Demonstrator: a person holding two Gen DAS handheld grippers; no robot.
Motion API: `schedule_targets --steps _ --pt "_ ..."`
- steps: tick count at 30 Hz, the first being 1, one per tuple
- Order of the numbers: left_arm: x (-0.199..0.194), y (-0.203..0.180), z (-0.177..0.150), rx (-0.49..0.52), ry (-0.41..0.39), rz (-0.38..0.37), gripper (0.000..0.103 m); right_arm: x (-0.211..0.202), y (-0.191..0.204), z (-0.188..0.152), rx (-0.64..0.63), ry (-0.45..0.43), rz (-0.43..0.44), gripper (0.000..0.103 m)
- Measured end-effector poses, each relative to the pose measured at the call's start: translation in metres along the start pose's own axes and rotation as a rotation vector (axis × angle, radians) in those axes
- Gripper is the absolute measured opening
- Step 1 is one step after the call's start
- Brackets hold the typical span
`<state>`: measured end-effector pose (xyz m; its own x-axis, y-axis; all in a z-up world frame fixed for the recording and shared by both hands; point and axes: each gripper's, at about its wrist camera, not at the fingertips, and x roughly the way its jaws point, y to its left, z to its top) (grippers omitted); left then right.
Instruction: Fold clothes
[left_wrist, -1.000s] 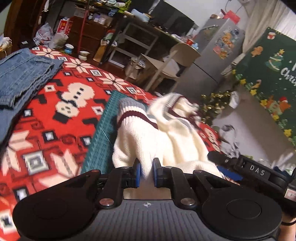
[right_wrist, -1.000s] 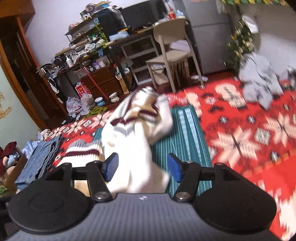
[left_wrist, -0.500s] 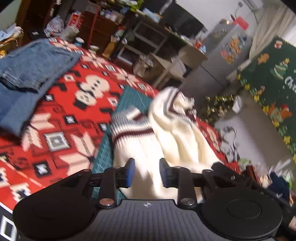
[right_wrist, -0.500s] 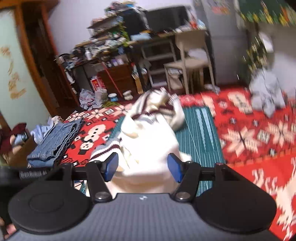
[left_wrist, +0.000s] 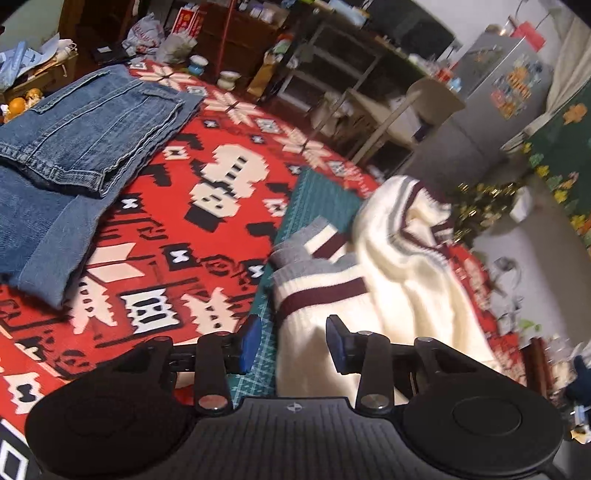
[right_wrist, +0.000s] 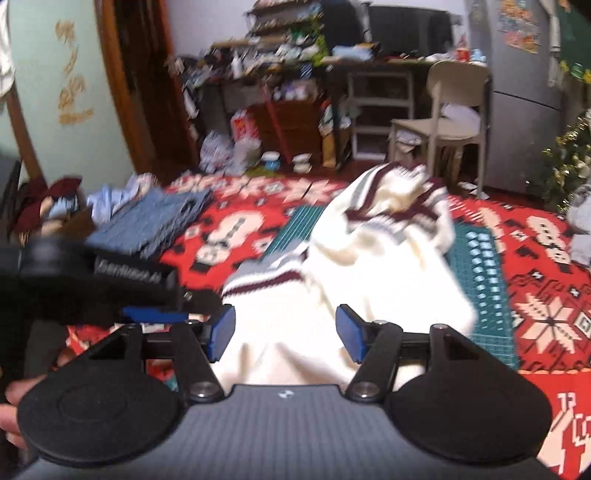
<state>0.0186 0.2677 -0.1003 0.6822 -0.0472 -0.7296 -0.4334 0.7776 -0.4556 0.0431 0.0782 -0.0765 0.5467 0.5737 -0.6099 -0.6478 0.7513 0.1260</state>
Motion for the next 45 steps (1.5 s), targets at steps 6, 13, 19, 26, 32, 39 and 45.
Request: schedule_targets --steps 6,13,19,26,32,39,45 --pt "0.006 0.009 0.001 -0.032 0.041 0.016 0.038 0.032 0.012 -0.011 -0.063 0.059 -0.027 0.077" --pt "0.009 0.015 0.003 -0.079 0.062 0.011 0.038 0.053 0.010 -0.015 -0.081 0.069 -0.042 0.080" --pt "0.005 0.025 0.005 -0.121 0.046 0.033 0.037 0.052 0.011 -0.016 -0.107 0.083 -0.049 0.027" --pt "0.003 0.032 0.007 -0.174 0.023 -0.048 0.035 0.010 -0.001 -0.009 -0.060 0.018 -0.074 0.021" --pt "0.004 0.029 0.007 -0.178 0.012 -0.104 0.035 -0.034 -0.015 -0.004 -0.039 -0.046 -0.105 0.019" --pt "0.016 0.022 0.004 -0.157 0.031 -0.137 0.036 -0.063 -0.024 -0.013 -0.030 -0.010 -0.077 0.022" --pt "0.026 0.011 0.001 -0.091 0.042 -0.139 0.036 -0.071 -0.036 0.000 0.036 -0.066 -0.085 0.036"
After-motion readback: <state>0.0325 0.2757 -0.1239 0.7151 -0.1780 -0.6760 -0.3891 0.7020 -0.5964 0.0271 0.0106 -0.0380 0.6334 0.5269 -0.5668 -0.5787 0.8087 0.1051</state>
